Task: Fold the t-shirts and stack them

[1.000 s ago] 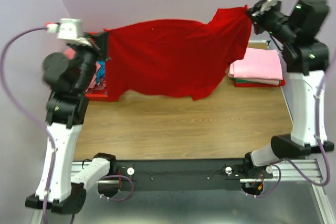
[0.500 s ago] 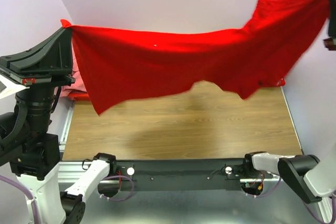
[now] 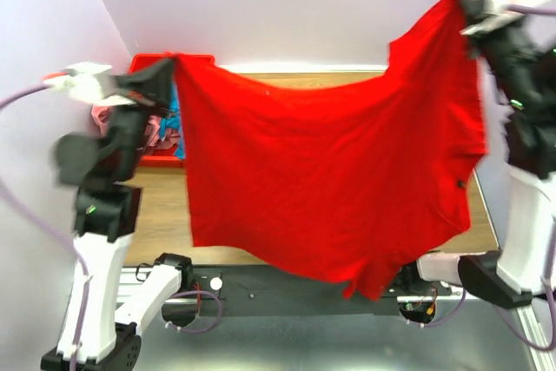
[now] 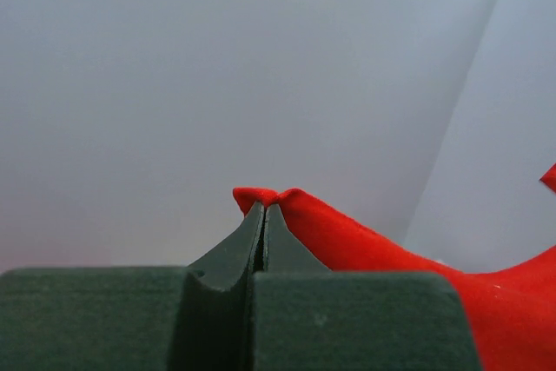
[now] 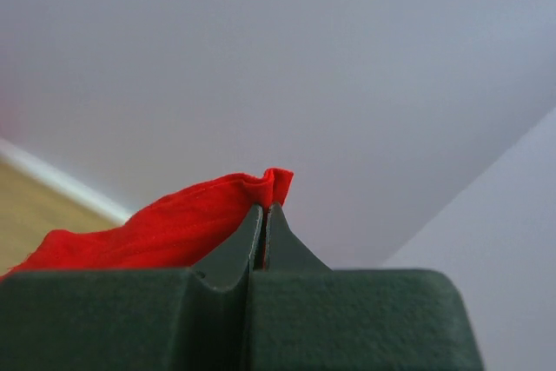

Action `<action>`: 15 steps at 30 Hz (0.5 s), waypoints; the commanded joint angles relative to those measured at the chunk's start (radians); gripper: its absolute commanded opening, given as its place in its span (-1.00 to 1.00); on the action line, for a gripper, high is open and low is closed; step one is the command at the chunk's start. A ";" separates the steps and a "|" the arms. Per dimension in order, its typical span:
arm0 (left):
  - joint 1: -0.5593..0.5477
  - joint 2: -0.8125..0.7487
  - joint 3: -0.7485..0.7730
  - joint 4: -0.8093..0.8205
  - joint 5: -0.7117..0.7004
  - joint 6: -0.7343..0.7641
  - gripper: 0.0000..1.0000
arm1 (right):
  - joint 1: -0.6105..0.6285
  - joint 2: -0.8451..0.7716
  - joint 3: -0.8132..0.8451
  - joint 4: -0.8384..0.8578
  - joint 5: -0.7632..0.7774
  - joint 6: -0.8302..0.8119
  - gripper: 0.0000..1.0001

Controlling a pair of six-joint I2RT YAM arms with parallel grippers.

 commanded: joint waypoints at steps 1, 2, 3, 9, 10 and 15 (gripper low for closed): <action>0.000 0.021 -0.217 0.089 -0.064 0.030 -1.00 | -0.003 0.017 -0.211 0.026 -0.023 -0.006 -0.99; 0.001 0.032 -0.301 0.121 -0.073 0.036 -1.00 | -0.003 0.015 -0.262 0.040 -0.047 -0.006 -0.99; 0.000 0.045 -0.341 0.140 -0.078 0.040 -1.00 | -0.003 0.015 -0.375 0.055 -0.063 -0.010 -0.99; 0.001 0.272 -0.486 0.244 -0.134 0.073 -1.00 | -0.001 0.141 -0.645 0.236 -0.152 0.013 -0.99; 0.001 0.317 -0.481 0.247 -0.134 0.073 -1.00 | -0.001 0.167 -0.667 0.270 -0.156 0.030 -0.99; 0.006 0.651 -0.325 0.185 -0.219 0.079 -1.00 | -0.003 0.377 -0.695 0.441 -0.150 0.091 -0.99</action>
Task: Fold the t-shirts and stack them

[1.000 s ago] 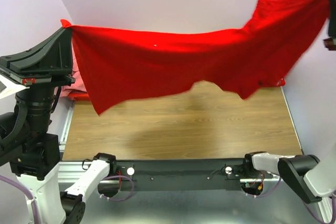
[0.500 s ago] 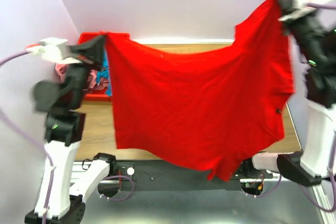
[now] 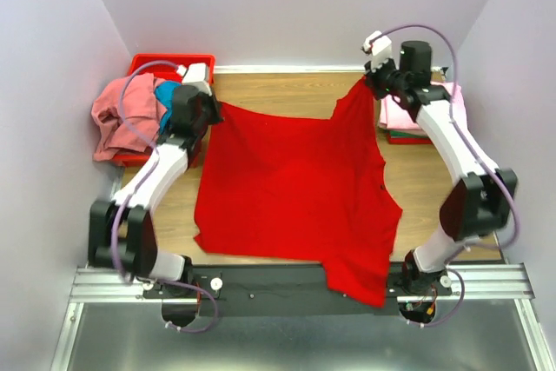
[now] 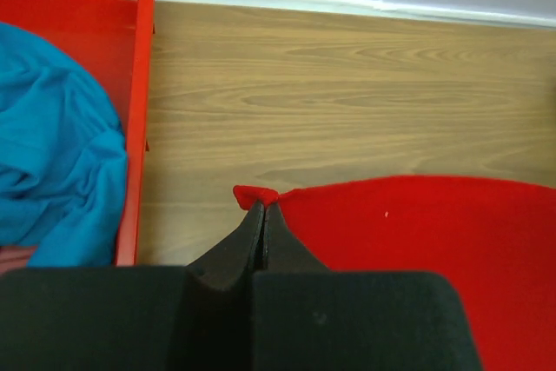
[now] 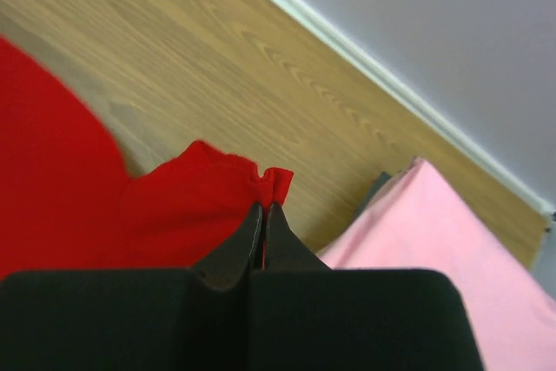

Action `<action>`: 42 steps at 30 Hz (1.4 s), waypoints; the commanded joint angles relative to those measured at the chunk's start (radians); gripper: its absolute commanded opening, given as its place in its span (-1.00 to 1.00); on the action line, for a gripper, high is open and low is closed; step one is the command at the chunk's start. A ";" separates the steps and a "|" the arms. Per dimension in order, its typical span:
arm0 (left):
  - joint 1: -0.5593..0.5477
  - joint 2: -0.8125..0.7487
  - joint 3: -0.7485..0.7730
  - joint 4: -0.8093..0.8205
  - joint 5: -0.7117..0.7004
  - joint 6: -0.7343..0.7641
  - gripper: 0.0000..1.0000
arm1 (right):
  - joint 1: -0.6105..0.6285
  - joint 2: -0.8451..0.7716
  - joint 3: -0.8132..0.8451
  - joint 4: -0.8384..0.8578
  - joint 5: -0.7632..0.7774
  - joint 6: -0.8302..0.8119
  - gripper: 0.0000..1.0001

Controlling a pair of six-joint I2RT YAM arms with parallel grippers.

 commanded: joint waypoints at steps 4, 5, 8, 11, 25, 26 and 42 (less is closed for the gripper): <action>0.008 0.328 0.214 -0.009 -0.130 0.027 -1.00 | -0.001 0.185 0.054 0.211 -0.003 0.061 -0.99; 0.008 0.351 0.245 -0.015 -0.136 0.025 -1.00 | -0.003 0.199 0.062 0.216 0.000 0.063 -0.99; 0.010 0.408 0.279 -0.034 -0.138 0.028 -1.00 | -0.003 0.229 0.076 0.228 0.034 0.077 -0.99; 0.010 0.442 0.302 -0.037 -0.127 0.030 -1.00 | -0.001 0.240 0.073 0.239 0.048 0.083 -0.99; 0.010 0.534 0.420 -0.094 -0.181 0.068 -1.00 | -0.003 0.167 -0.039 0.256 -0.008 0.146 -0.99; 0.010 0.545 0.426 -0.098 -0.190 0.068 -1.00 | -0.003 0.177 -0.042 0.262 -0.008 0.165 -0.99; 0.010 0.720 0.623 -0.224 -0.179 0.103 -1.00 | -0.001 0.110 -0.133 0.276 -0.063 0.222 -0.99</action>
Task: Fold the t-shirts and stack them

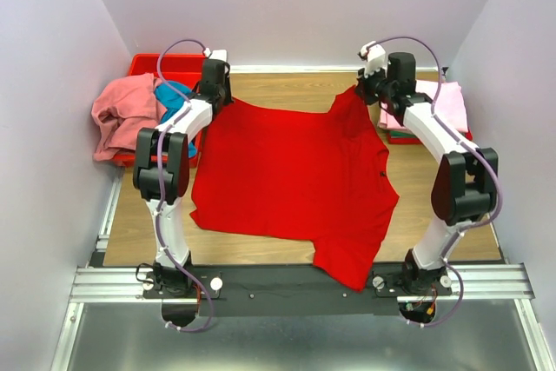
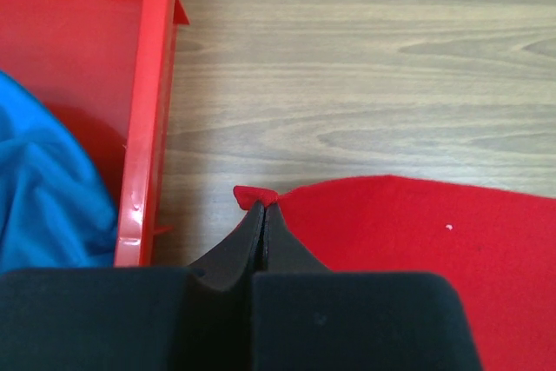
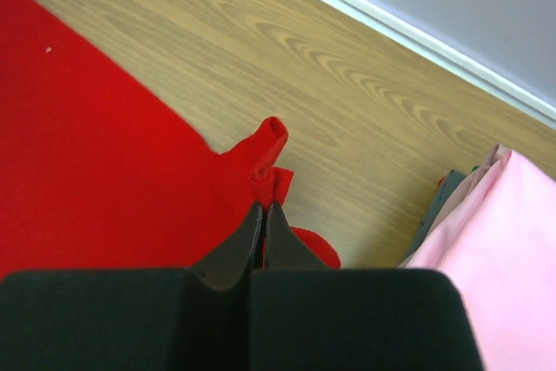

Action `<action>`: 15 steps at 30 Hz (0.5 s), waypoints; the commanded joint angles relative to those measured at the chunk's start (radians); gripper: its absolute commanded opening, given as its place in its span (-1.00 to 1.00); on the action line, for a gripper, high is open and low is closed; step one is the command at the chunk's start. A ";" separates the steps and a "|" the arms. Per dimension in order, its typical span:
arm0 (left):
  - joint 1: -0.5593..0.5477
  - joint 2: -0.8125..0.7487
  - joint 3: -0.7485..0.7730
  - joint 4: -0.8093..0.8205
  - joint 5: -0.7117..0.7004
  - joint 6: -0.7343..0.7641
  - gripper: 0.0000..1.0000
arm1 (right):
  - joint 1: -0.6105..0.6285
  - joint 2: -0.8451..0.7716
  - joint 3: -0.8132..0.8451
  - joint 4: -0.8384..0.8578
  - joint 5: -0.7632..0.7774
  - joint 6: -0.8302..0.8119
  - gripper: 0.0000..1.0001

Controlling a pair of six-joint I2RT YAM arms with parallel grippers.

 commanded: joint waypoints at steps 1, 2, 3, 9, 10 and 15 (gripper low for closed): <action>0.005 0.019 0.026 -0.041 -0.014 0.020 -1.00 | -0.003 -0.135 -0.088 0.022 -0.062 0.026 -0.99; 0.005 0.017 0.025 -0.041 -0.014 0.020 -1.00 | -0.003 -0.151 -0.102 0.022 -0.067 0.026 -0.99; 0.005 0.016 0.017 -0.038 -0.017 0.020 -1.00 | -0.001 -0.186 -0.137 0.022 -0.073 0.026 -0.99; 0.005 -0.021 -0.031 -0.015 -0.027 0.018 -1.00 | -0.003 -0.292 -0.243 0.022 -0.090 0.015 -0.99; 0.005 -0.027 -0.040 -0.009 -0.029 0.018 -1.00 | -0.001 -0.318 -0.267 0.022 -0.104 0.021 -0.99; 0.005 -0.082 -0.095 0.025 -0.023 0.026 -1.00 | -0.003 -0.370 -0.335 0.019 -0.151 0.035 -0.99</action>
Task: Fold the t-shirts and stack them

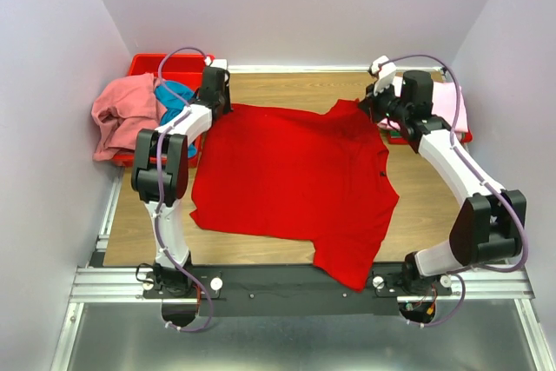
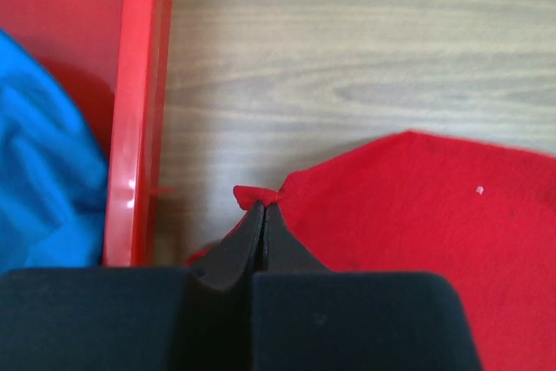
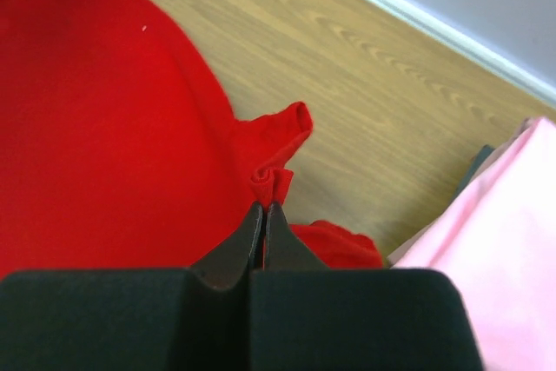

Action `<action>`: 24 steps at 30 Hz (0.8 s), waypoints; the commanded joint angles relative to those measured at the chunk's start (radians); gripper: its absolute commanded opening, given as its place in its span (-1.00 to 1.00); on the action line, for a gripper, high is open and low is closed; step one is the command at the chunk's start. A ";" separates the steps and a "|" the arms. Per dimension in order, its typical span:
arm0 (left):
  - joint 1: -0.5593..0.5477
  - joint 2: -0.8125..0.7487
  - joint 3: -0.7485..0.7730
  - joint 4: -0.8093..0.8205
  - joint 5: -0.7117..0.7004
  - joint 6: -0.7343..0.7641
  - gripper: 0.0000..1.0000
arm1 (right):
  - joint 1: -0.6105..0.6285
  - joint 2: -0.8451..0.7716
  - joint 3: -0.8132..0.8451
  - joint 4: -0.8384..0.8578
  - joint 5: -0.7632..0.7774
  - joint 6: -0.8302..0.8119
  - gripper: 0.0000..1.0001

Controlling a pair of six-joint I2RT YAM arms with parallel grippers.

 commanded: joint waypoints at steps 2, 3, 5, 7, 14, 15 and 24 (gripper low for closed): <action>0.005 -0.088 -0.047 0.051 -0.016 0.019 -1.00 | -0.003 -0.051 -0.083 0.003 -0.069 0.022 -0.99; 0.005 -0.091 -0.058 0.058 -0.015 0.022 -1.00 | -0.003 -0.064 -0.094 0.003 -0.072 0.022 -0.99; 0.005 -0.099 -0.069 0.065 -0.010 0.024 -1.00 | -0.001 -0.080 -0.121 0.002 -0.086 0.022 -0.99; 0.005 -0.100 -0.074 0.067 -0.009 0.027 -1.00 | -0.003 -0.104 -0.137 0.000 -0.103 0.022 -0.99; 0.005 -0.102 -0.081 0.071 -0.009 0.037 -1.00 | -0.001 -0.172 -0.175 -0.027 -0.115 0.016 -0.99; 0.005 -0.100 -0.081 0.073 -0.012 0.039 -1.00 | -0.003 -0.185 -0.180 -0.032 -0.114 0.012 -0.99; 0.005 -0.105 -0.098 0.078 -0.047 0.053 -1.00 | -0.003 -0.268 -0.235 -0.079 -0.013 -0.018 -0.99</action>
